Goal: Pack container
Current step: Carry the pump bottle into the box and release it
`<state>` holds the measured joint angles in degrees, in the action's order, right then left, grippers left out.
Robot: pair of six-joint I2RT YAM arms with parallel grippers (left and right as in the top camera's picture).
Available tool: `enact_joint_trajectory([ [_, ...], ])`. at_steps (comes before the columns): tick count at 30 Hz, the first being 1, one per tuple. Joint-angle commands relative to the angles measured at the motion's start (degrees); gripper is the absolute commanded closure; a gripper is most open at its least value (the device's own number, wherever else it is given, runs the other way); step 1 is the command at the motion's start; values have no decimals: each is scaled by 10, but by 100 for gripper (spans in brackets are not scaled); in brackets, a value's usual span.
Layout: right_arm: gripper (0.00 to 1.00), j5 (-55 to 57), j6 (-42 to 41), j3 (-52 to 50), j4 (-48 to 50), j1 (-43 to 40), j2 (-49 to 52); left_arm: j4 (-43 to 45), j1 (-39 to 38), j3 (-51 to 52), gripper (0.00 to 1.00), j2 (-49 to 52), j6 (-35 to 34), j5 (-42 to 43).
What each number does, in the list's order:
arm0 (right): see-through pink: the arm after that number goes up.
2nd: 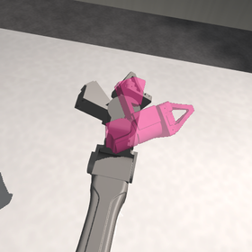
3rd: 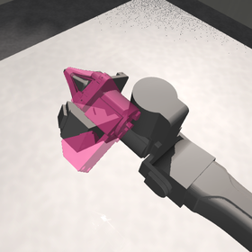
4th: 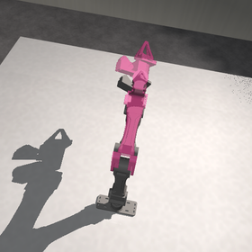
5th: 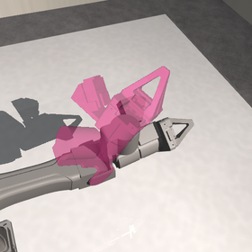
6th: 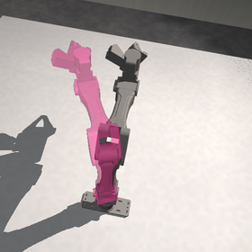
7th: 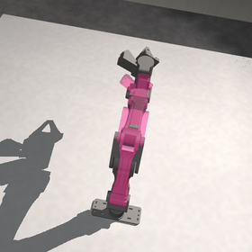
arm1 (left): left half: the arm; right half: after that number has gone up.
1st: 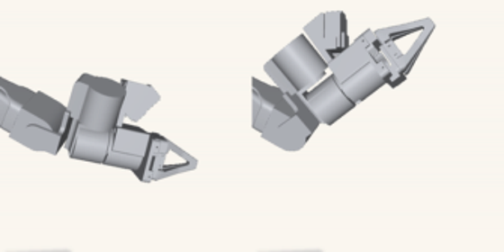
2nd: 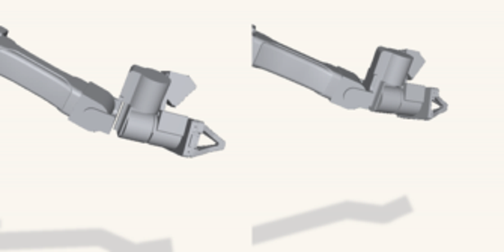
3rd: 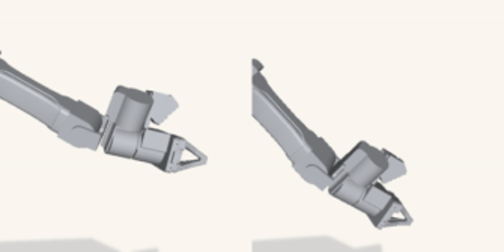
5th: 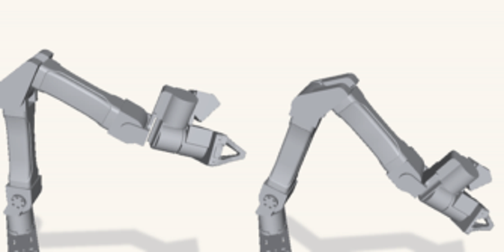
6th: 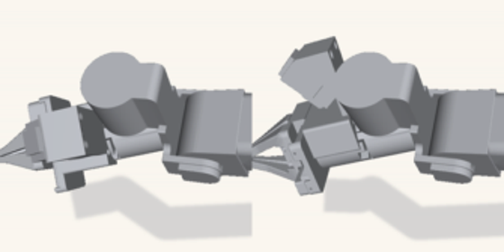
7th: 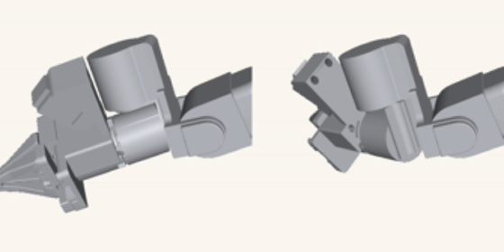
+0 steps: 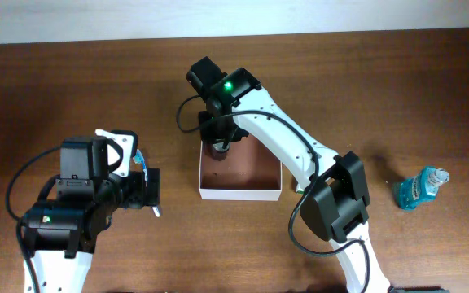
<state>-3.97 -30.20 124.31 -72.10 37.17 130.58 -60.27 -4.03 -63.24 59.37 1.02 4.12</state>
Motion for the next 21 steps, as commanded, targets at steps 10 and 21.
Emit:
enact_joint_trajectory([
  [10,36,9,-1,15,-15,4,-7,-1,3,-14,1,-2,-3,6],
  [21,13,130,30,24,-87,-51,-254,-5,3,-14,1,-2,-3,6],
])
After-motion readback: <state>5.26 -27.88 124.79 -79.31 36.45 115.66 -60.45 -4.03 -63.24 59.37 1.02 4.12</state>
